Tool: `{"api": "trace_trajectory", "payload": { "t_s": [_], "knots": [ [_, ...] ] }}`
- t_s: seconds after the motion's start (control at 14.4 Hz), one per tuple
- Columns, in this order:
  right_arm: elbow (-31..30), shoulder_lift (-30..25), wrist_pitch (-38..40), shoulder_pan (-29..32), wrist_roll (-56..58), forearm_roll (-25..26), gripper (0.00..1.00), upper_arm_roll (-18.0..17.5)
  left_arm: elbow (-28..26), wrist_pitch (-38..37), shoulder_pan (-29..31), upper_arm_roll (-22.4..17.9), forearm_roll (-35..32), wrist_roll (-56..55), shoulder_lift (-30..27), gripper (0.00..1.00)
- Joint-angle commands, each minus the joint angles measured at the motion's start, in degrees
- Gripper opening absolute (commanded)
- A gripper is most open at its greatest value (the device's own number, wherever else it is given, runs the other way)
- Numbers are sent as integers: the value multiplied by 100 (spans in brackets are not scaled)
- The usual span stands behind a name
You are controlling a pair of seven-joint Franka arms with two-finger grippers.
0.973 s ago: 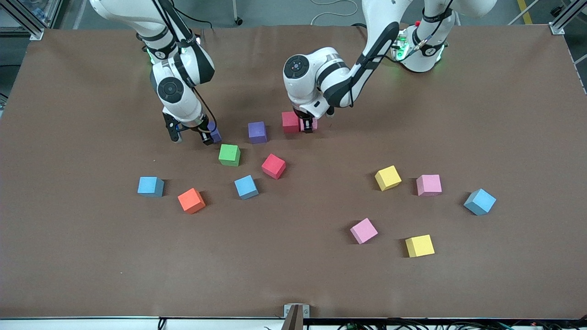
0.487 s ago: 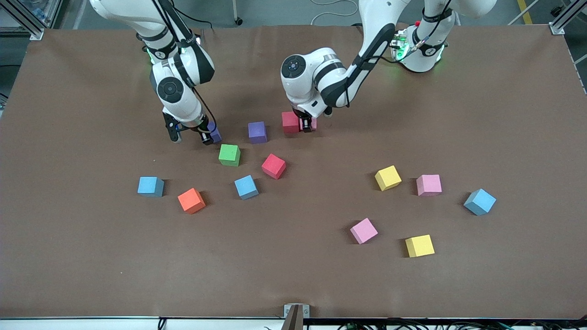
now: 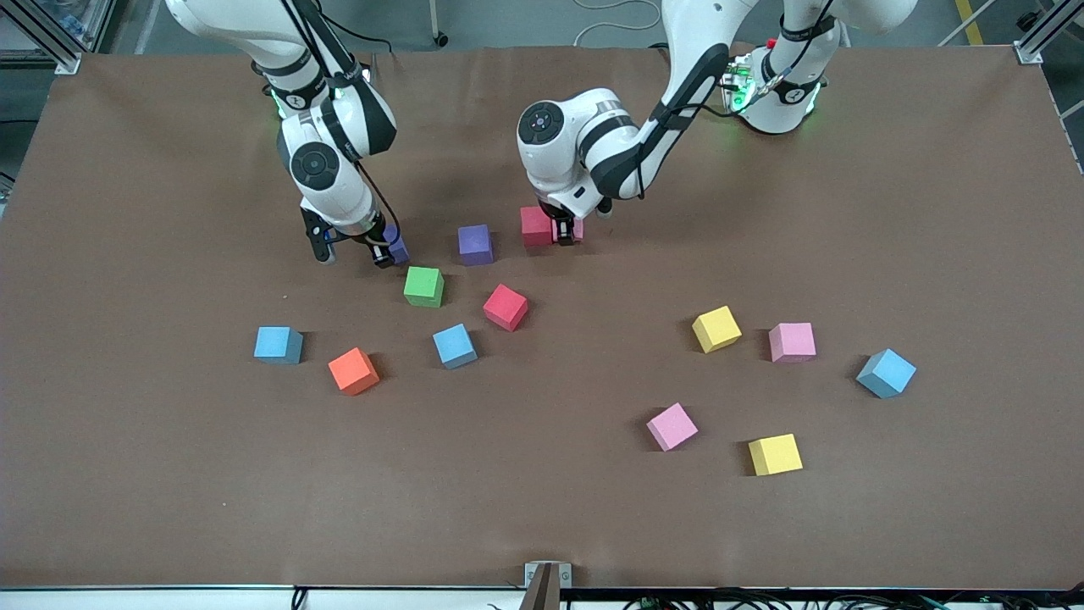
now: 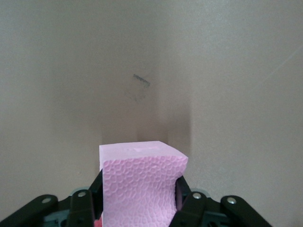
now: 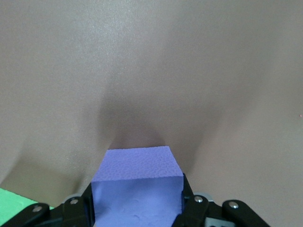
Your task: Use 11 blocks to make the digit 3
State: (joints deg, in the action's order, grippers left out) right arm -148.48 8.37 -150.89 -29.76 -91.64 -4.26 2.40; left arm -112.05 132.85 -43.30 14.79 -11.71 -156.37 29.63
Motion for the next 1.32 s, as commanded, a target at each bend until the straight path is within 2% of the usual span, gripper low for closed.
{"api": "trace_trajectory", "payload": {
  "t_s": [0.0, 0.07, 0.49, 0.63, 0.7, 0.83, 0.9, 0.97, 1.25],
  "knots": [
    [-32, -37, -37, -47, -99, -23, 64, -11, 210, -110, -47, -3, -165, -403, 96, 27],
    [-32, -37, -45, -47, -99, -23, 63, -11, 219, -110, -47, -3, -165, -403, 104, 27],
    [-23, -37, -37, -56, -117, -23, 15, -11, 219, -110, -82, -3, -165, -412, 166, 27],
    [-23, -37, -37, -134, -247, -31, 4, -20, 219, -110, -82, -3, -165, -429, 175, 28],
    [-14, -37, -28, -205, -423, -23, 2, -20, 219, -110, -91, -3, -165, -429, 175, 32],
    [-14, -46, -28, -380, -634, -23, 0, -11, 219, -110, -91, -3, -157, -429, 175, 53],
    [-14, -72, -19, -390, -714, -23, 0, -20, 219, -110, -91, -3, -157, -438, 184, 72],
    [-14, -107, 7, -425, -793, -31, 0, -20, 219, -110, -100, -3, -165, -430, 184, 97],
    [-32, -344, 208, -881, -1495, -31, 0, -20, 219, -118, -170, -3, -165, -421, 175, 100]
  ]
}}
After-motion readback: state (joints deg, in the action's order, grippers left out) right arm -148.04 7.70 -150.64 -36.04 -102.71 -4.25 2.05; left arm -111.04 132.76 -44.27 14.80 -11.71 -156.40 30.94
